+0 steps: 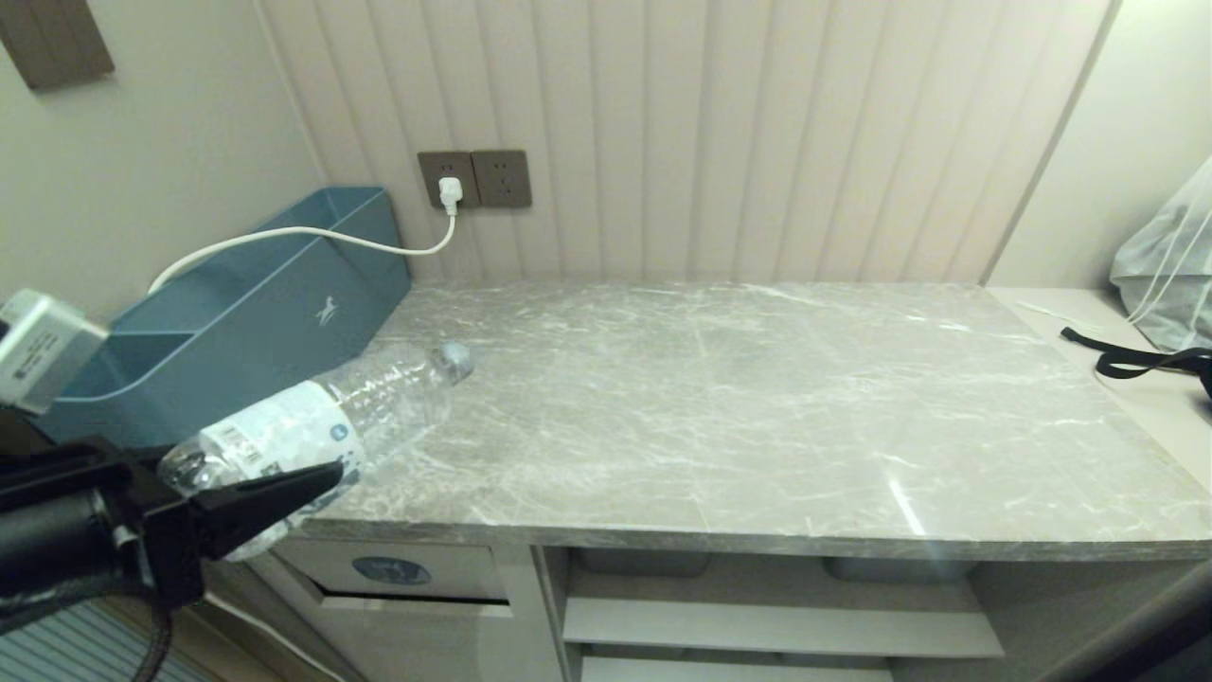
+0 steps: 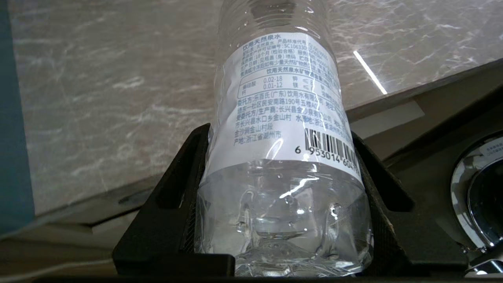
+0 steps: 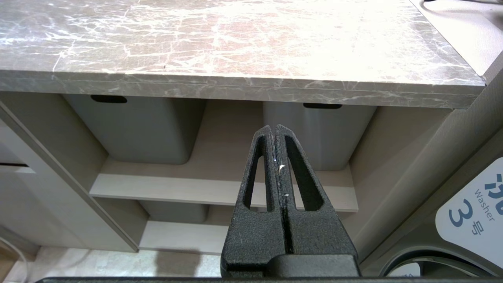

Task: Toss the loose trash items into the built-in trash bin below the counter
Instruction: Put the garbage in the trash can

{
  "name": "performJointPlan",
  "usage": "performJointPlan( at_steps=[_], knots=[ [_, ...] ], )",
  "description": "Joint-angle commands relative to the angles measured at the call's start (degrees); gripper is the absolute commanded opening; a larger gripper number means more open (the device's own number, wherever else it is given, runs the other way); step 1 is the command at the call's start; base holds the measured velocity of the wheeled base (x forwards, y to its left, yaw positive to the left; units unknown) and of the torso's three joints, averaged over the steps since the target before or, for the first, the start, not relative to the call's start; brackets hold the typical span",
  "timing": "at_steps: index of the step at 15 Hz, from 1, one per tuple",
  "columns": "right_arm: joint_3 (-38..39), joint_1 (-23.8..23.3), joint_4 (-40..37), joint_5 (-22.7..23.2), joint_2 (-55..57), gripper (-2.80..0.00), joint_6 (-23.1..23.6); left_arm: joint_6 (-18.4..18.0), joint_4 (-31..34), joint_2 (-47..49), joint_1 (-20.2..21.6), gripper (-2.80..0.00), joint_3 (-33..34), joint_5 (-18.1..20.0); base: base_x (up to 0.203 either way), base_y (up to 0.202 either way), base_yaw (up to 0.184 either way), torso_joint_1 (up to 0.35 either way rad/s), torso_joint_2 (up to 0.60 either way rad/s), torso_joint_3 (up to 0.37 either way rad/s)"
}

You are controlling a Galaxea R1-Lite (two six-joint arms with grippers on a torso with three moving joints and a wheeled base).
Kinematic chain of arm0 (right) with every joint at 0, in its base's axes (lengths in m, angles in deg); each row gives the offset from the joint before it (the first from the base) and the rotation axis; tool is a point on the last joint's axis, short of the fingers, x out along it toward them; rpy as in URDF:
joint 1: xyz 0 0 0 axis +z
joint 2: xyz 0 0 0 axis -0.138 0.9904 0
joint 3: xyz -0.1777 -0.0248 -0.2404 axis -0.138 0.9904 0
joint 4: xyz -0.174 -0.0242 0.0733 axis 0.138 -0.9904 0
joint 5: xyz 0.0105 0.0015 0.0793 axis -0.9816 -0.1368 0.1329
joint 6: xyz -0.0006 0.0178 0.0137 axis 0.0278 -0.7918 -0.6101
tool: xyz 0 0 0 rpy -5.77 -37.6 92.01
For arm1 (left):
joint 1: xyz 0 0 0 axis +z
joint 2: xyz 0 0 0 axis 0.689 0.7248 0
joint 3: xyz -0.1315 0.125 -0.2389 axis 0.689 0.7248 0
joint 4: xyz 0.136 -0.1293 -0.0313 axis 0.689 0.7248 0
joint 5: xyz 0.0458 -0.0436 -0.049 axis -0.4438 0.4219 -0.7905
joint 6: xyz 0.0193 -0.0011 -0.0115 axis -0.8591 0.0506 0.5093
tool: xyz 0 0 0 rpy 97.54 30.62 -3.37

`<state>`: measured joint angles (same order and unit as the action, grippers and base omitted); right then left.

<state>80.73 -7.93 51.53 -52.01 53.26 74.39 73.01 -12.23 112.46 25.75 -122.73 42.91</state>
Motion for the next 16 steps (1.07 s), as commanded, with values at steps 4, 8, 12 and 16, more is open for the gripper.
performJointPlan(
  at_steps=[4,8,12,16],
  knots=[
    [0.0,0.0,0.1,0.0,0.0,-2.8,0.2,4.7,-0.1,-2.2,7.8,-2.8,4.1,0.3,0.0,0.0,0.0,-0.106,0.23,0.127],
    [0.0,0.0,0.1,0.0,0.0,-2.8,0.2,4.9,-0.2,-2.2,9.1,-2.8,5.3,0.0,0.0,0.0,0.0,-0.246,0.54,0.288],
    [0.0,0.0,0.1,0.0,0.0,-2.8,0.2,2.1,-3.4,-8.1,9.6,-2.8,4.3,-4.2,0.0,0.0,0.0,-0.243,0.54,0.29],
    [-0.1,0.0,0.1,0.0,0.0,-2.8,0.2,-0.1,-1.3,-19.7,9.5,-2.8,3.4,-4.8,0.0,0.0,0.0,-0.225,0.52,0.288]
  ],
)
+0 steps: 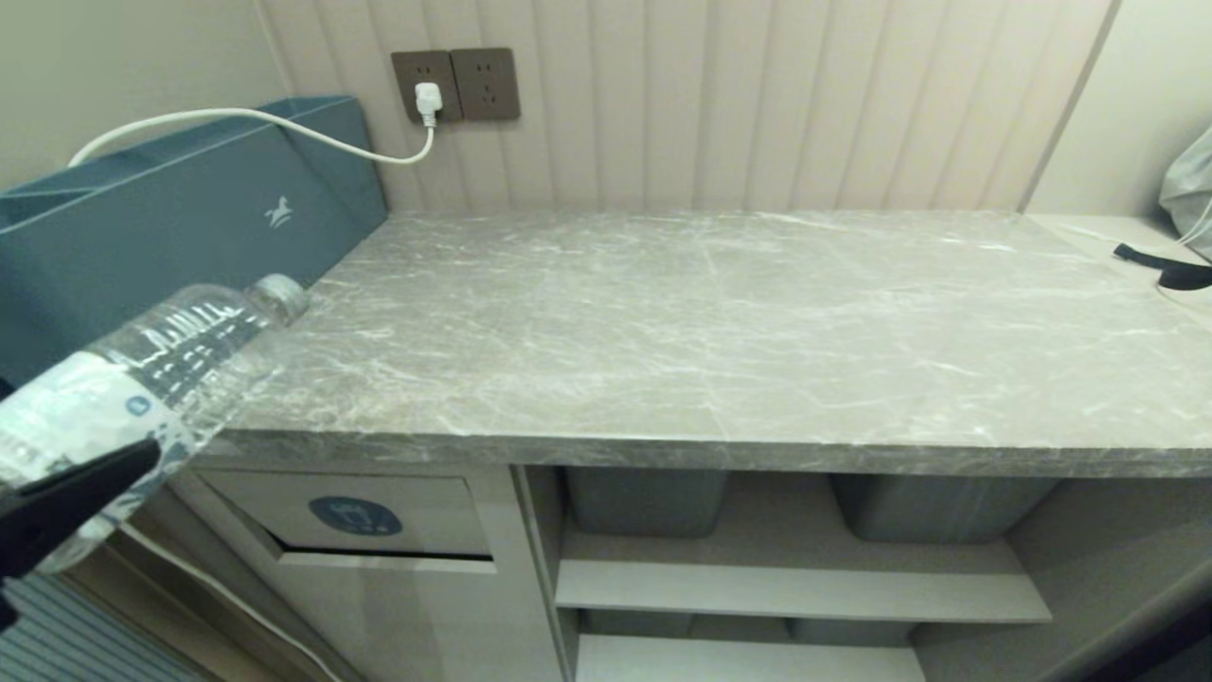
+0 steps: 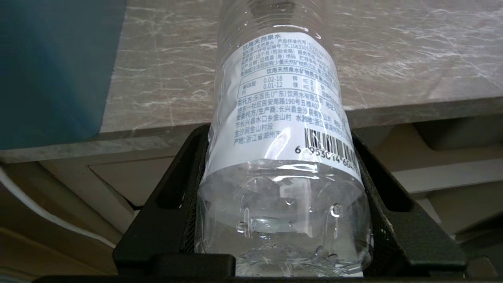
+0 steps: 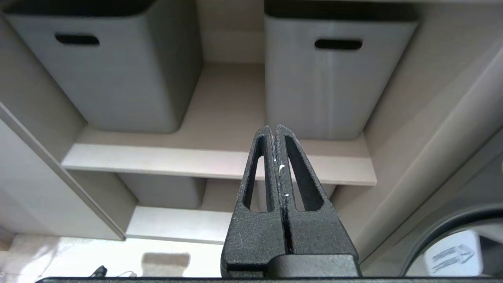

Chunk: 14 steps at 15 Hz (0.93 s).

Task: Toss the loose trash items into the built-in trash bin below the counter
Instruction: Put the garbage in the trash can

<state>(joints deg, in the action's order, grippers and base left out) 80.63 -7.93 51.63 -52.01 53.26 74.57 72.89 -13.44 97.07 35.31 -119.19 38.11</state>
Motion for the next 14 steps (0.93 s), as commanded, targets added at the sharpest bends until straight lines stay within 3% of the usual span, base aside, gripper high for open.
performJointPlan(
  at_steps=[1,4,8,10,11,14],
  knots=[
    [0.0,0.0,0.0,0.0,0.0,-2.8,0.0,-0.2,1.7,-7.0,0.0,-2.8,-0.2,0.0,0.0,0.0,0.0,-0.221,0.5,0.286],
    [0.0,0.0,0.0,0.0,0.0,-2.8,0.0,-1.5,6.5,-15.0,0.0,-2.8,-0.4,-0.4,0.0,0.0,0.0,-0.205,0.49,0.281],
    [0.0,0.0,0.0,0.0,0.0,-2.8,0.0,-1.8,21.3,-23.6,0.2,-2.8,0.2,-0.6,0.0,0.0,0.0,-0.191,0.48,0.284],
    [0.0,0.0,0.0,0.0,0.0,-2.8,0.0,-1.8,24.3,-25.8,0.1,-2.8,2.2,0.1,0.0,0.0,0.0,-0.173,0.47,0.289],
    [0.1,0.0,0.0,0.0,0.0,-2.8,0.0,-1.7,24.5,-26.1,0.0,-2.8,3.0,1.2,0.0,0.0,0.0,-0.166,0.47,0.289],
    [0.0,0.0,0.0,0.0,0.0,-2.8,0.0,-1.5,24.8,-25.2,-0.4,-2.8,5.2,9.5,0.0,0.0,0.0,-0.15,0.46,0.306]
  ],
)
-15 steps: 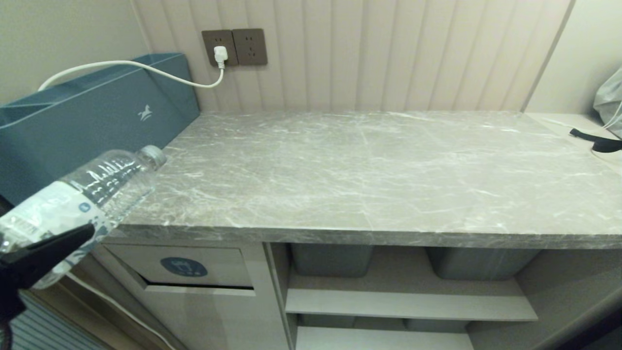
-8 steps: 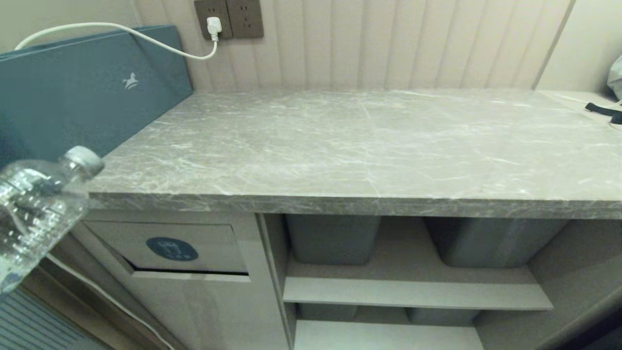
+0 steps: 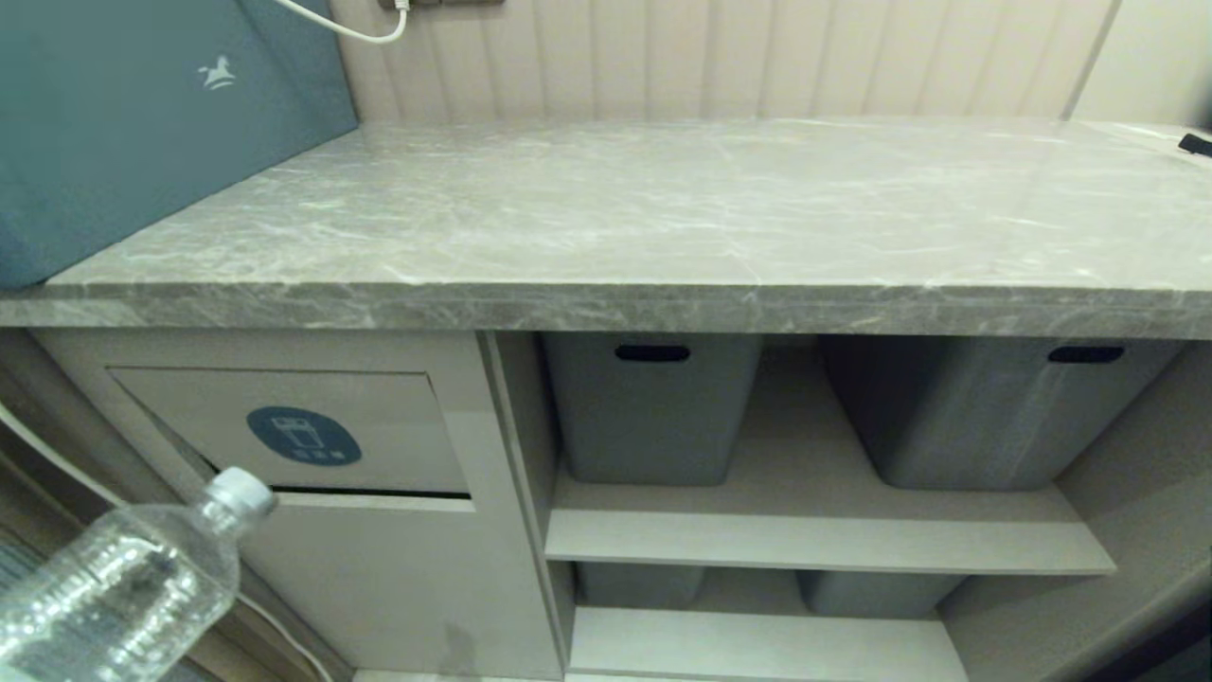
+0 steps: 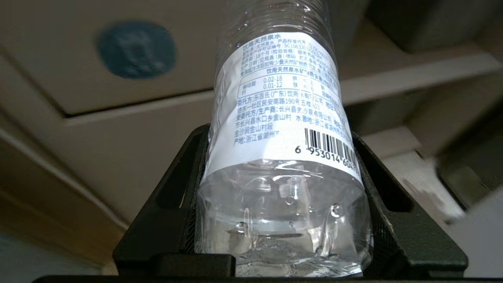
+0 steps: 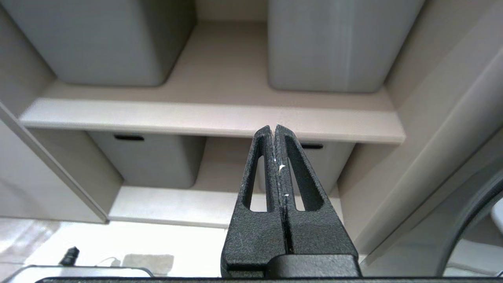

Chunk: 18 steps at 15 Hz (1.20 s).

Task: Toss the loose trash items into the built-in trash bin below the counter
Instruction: Put the garbage in the trash can

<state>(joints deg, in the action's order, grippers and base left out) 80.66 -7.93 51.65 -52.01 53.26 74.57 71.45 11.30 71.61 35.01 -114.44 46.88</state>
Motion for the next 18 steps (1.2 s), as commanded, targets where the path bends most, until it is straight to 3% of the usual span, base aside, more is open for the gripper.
performJointPlan(
  at_steps=[1,3,5,9,11,13,15,18],
  knots=[
    [0.0,0.0,0.0,0.0,0.0,-2.8,0.0,0.3,0.1,2.1,-0.2,-2.8,1.3,2.8,0.0,0.0,0.0,-0.129,0.45,0.305],
    [0.1,0.0,0.0,0.0,0.0,-2.8,-0.2,4.1,-0.6,6.4,-0.2,-2.8,3.4,6.1,0.0,0.0,0.0,-0.11,0.43,0.315],
    [0.1,0.0,0.0,0.0,0.0,-2.8,-0.3,9.5,-3.1,12.2,-0.2,-2.8,4.1,6.9,0.0,0.0,0.0,-0.048,0.18,0.134],
    [0.1,0.0,0.0,0.0,0.0,-2.8,-0.3,18.7,-15.5,26.7,0.2,-2.8,4.5,7.0,0.0,0.0,0.0,-0.006,0.03,0.022],
    [0.1,0.0,0.0,0.0,0.0,-2.8,-0.3,20.1,-20.3,31.2,2.0,-2.8,5.2,6.3,0.0,0.0,0.0,0.0,0.0,0.0],
    [0.1,0.0,0.0,0.0,0.0,-2.8,-0.3,20.1,-21.2,33.2,7.0,-2.8,6.1,3.1,0.0,0.0,0.0,0.0,0.0,0.0],
    [0.1,0.0,0.0,0.0,0.0,-2.8,-0.3,20.3,-22.4,36.2,11.7,-2.8,6.0,2.4,0.0,0.0,0.0,0.0,0.0,0.0],
    [0.1,0.0,0.0,0.0,0.0,-2.8,-0.3,23.7,-32.1,44.4,15.8,-2.8,5.5,2.5,0.0,0.0,0.0,0.0,0.0,0.0]
  ],
)
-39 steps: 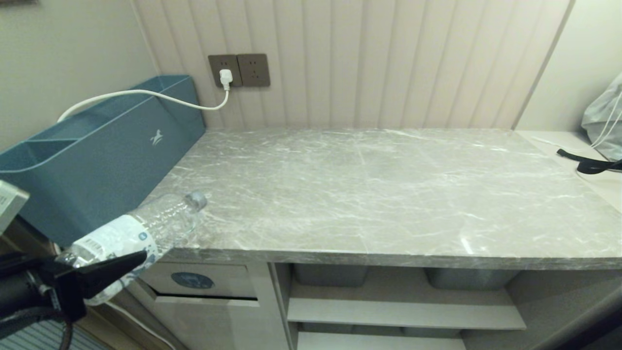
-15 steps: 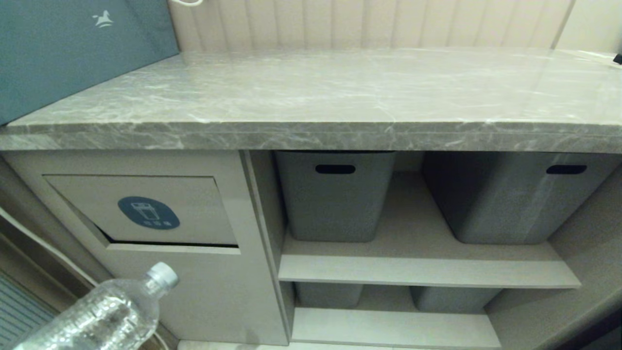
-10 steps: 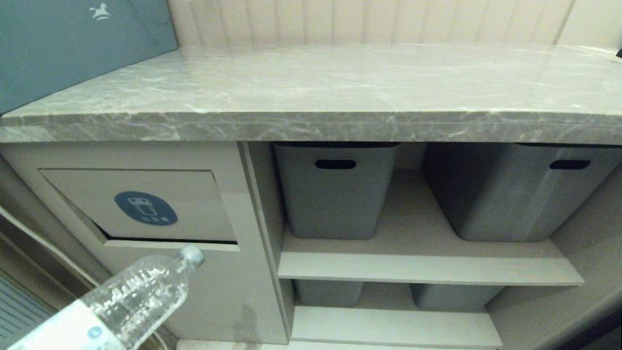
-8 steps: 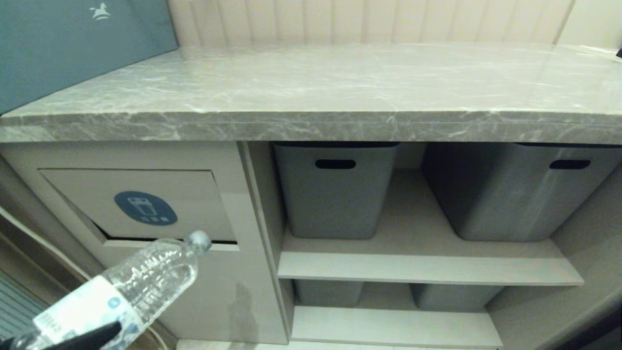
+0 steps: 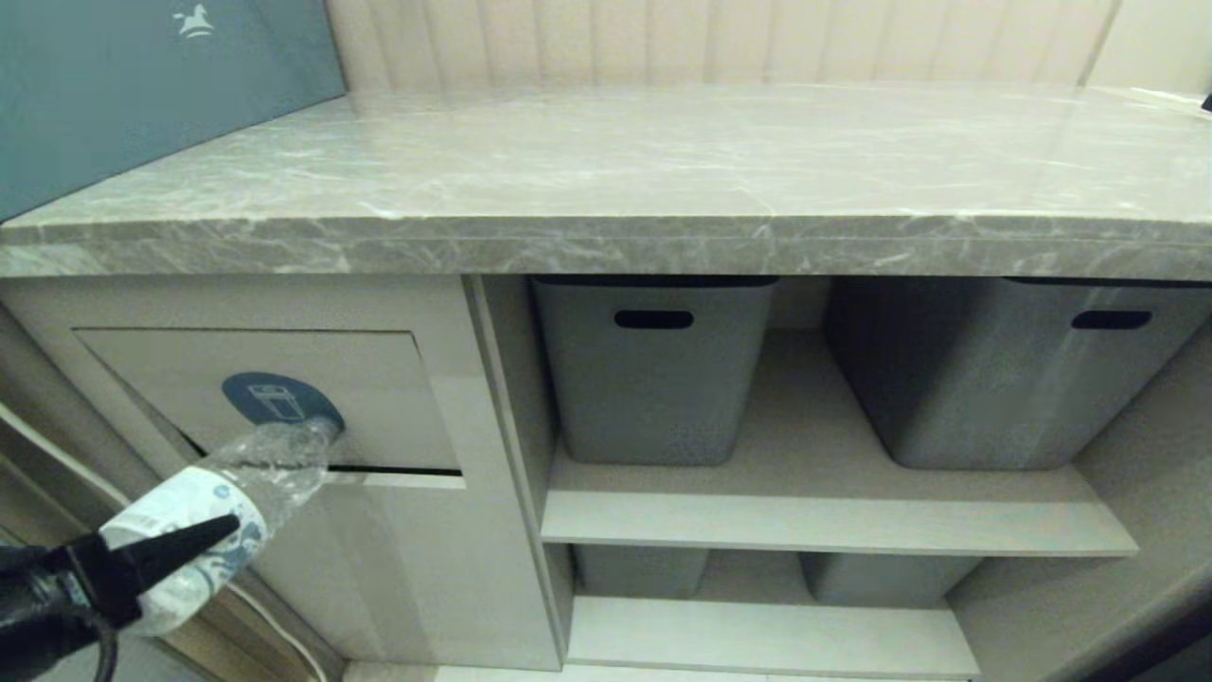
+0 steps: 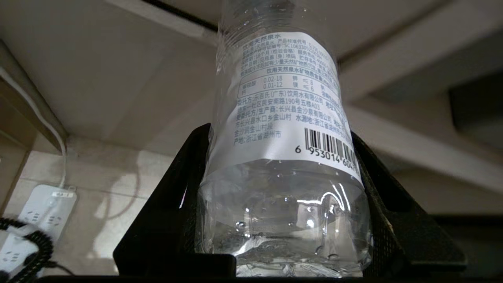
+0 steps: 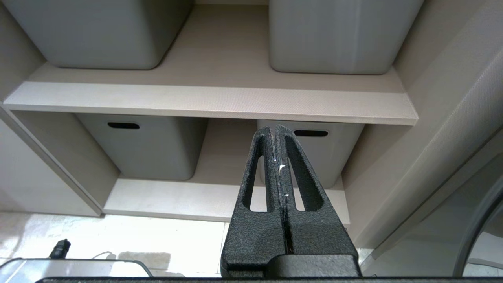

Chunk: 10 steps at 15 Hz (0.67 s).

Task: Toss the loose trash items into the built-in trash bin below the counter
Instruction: Put the garbage in the trash can

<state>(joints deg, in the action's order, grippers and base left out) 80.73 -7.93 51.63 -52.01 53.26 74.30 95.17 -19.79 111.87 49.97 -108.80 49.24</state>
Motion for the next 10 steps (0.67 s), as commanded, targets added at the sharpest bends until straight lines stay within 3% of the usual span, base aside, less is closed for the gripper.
performJointPlan(
  at_steps=[1,10],
  knots=[
    [0.0,0.0,0.0,0.0,0.0,-2.8,0.0,1.1,-4.0,6.8,1.2,-2.8,-0.2,0.0,0.0,0.0,0.0,0.0,0.0,0.0],
    [0.0,0.0,0.0,0.0,0.0,-2.8,0.0,19.7,-24.4,25.5,1.3,-2.8,-2.7,-0.6,0.0,0.0,0.0,0.0,0.0,0.0]
  ],
)
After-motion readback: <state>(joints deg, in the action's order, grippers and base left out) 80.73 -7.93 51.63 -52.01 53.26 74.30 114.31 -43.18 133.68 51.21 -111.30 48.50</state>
